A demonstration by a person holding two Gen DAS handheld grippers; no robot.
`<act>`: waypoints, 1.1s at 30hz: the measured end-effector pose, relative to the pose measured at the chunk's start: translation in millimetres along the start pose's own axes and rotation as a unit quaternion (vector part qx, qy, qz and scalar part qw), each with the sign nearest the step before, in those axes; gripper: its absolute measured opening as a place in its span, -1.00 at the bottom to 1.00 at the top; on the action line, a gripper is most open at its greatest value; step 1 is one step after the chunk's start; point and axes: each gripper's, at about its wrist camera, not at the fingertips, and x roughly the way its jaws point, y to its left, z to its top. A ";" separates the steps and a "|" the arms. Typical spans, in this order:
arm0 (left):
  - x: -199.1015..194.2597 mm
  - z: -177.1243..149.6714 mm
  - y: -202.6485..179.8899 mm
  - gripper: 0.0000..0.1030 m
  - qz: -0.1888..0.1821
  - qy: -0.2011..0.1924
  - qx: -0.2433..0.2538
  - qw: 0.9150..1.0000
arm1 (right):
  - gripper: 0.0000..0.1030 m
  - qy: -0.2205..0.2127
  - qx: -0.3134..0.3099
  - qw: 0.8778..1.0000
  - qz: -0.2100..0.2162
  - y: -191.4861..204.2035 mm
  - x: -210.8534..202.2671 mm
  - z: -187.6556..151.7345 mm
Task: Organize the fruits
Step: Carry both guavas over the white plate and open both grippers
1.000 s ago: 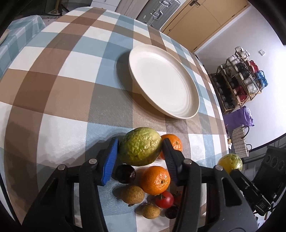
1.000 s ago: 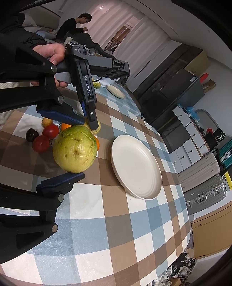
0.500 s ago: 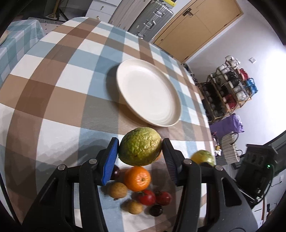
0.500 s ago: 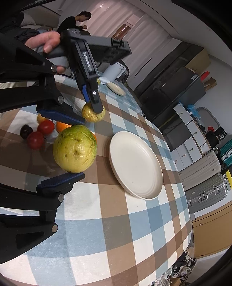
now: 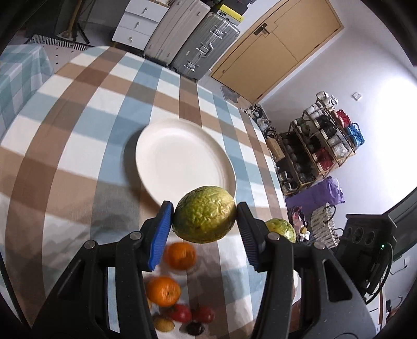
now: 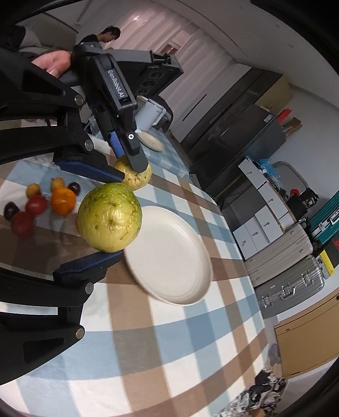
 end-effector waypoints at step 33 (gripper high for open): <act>186.4 128.3 15.5 -0.08 0.060 0.082 0.002 0.995 | 0.05 0.049 -0.016 0.996 -0.071 -80.1 151.6 123.9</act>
